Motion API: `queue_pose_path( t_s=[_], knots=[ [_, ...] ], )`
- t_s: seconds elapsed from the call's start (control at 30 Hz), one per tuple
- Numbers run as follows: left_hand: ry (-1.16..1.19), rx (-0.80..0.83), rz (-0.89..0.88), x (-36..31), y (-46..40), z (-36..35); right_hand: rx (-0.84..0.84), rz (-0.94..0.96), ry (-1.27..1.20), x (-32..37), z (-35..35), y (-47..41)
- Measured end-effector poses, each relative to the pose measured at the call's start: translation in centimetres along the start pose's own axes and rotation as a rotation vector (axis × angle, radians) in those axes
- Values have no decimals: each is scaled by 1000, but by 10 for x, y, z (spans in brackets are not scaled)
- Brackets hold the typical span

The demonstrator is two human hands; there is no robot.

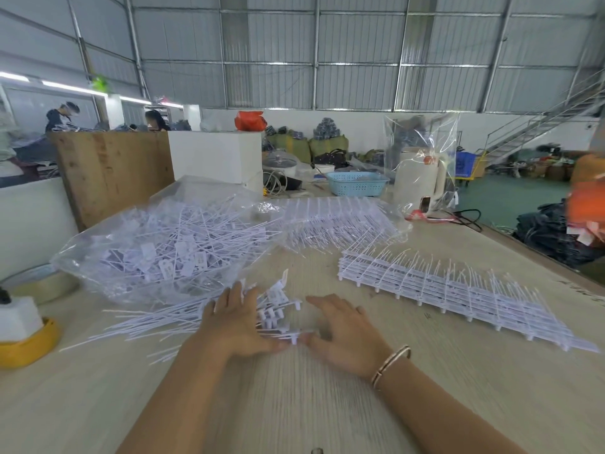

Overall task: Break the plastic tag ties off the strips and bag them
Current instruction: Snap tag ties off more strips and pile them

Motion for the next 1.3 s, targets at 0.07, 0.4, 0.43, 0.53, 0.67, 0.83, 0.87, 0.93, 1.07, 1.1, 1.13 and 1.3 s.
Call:
queue_pose_path(
  t_s=[0.07,0.4,0.43,0.53,0.67,0.83,0.87,0.93,1.07,1.1,1.13,1.3],
  knots=[
    [-11,-6,45,10,-2,0,18,-53,-111,-11,6,4],
    [41,8,74,25,-12,-6,126,-32,-21,-10,-7,3],
    [43,-13,28,17,-12,-5,124,-25,6,-11,-7,3],
    [72,-48,-44,8,-12,-2,122,-40,13,-15,-6,2],
    [114,-1,92,36,-11,-4,138,-119,-161,-25,-1,3],
    [190,-5,63,26,-14,-5,311,-152,-44,-21,-21,0],
    [216,-36,27,21,-16,-2,326,-152,-52,-18,-24,-2],
    [231,-100,21,19,-20,6,326,-188,-126,-18,-24,-4],
    [203,-61,117,32,-33,4,323,-208,-153,-24,-13,-8],
    [225,-42,94,27,-36,3,337,-206,-123,-25,-13,-8],
    [267,-36,53,20,-38,5,345,-201,-97,-25,-14,-9],
    [339,35,-228,-32,-35,10,246,-164,-85,-18,-17,-14]
  ],
)
Point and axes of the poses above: each hand's wrist, its own y-axis away from the middle knuckle, its own z-axis out of the back of the hand, x = y × z, the point moved 8 cm from there along -y, towards the middle knuckle, and after that the axes turned 9 degrees about -y, right-handed, at the moved point
